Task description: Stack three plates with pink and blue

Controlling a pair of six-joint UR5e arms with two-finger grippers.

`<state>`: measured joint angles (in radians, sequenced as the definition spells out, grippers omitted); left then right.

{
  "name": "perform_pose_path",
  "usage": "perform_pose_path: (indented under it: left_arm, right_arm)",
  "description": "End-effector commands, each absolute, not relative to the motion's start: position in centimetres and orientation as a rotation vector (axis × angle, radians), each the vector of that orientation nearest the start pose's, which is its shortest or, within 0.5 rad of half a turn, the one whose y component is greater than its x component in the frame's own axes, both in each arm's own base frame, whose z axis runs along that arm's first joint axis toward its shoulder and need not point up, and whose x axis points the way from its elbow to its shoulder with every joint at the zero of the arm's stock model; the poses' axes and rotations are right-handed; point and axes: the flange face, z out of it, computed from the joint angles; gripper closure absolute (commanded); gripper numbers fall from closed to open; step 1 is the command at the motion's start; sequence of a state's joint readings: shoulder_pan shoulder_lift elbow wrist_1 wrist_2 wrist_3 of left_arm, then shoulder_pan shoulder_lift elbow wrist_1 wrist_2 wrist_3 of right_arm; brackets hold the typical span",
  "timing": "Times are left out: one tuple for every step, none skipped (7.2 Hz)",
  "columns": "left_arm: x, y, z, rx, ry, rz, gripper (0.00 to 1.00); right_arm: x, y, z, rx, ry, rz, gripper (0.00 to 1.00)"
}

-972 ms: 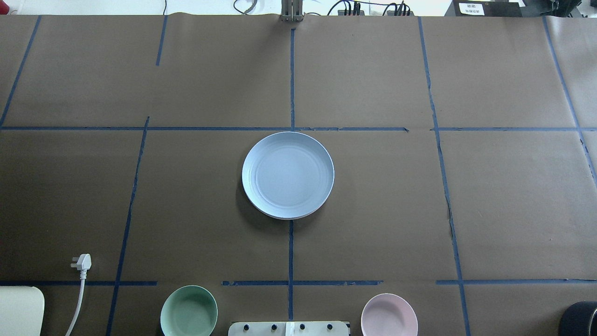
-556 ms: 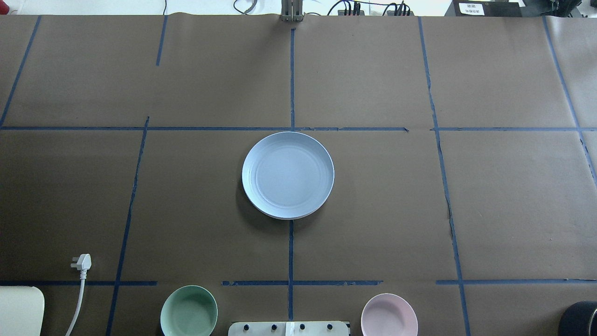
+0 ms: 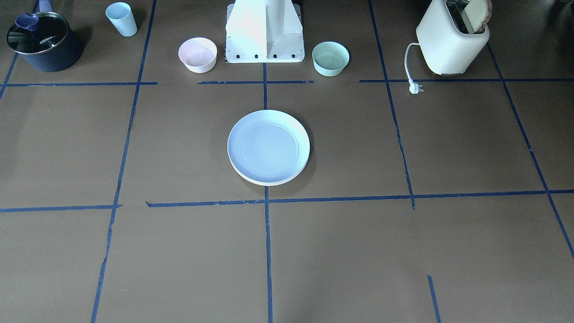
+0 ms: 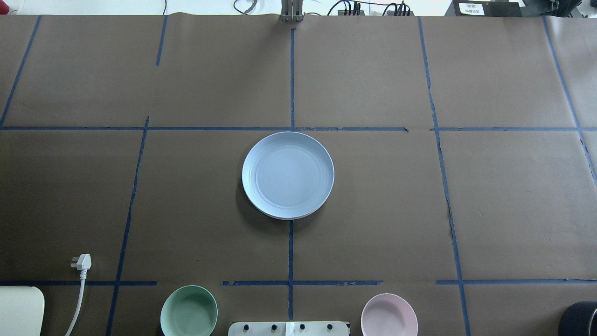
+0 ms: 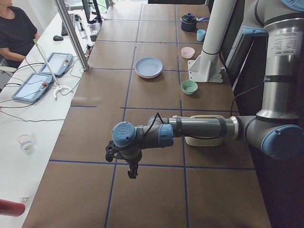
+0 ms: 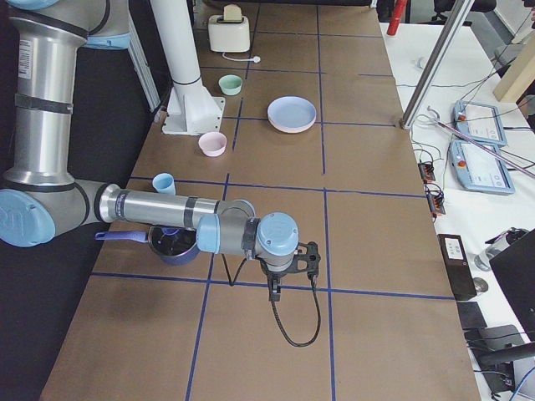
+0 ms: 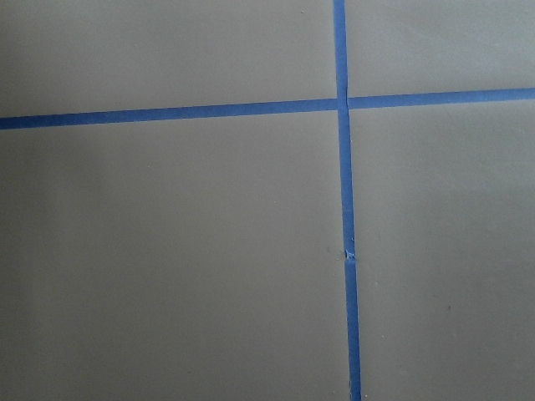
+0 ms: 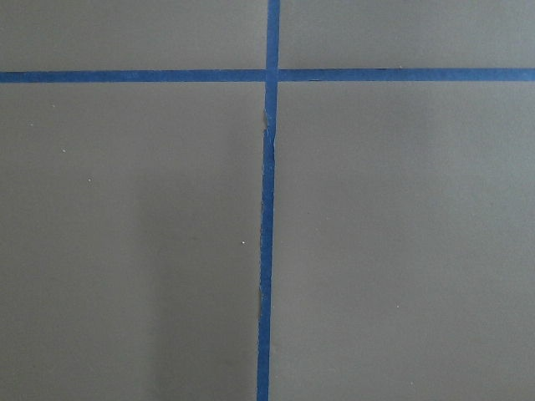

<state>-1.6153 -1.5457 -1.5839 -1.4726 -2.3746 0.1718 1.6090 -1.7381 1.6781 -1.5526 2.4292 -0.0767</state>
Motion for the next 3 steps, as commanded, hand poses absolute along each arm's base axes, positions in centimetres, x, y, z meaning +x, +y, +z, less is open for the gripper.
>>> perform_pose_path:
  left_arm:
    - [-8.26, -47.0, 67.19, -0.017, 0.81, 0.077, 0.0]
    - [-8.26, -47.0, 67.19, -0.017, 0.81, 0.076, 0.0]
    - [-8.26, -47.0, 67.19, -0.017, 0.81, 0.076, 0.0]
  right_arm:
    - [7.39, -41.53, 67.34, 0.012, -0.86, -0.019, 0.0]
    - [7.4, -41.57, 67.13, 0.017, -0.858, -0.022, 0.0]
    - [7.4, -41.66, 67.05, 0.02, -0.858, -0.024, 0.0]
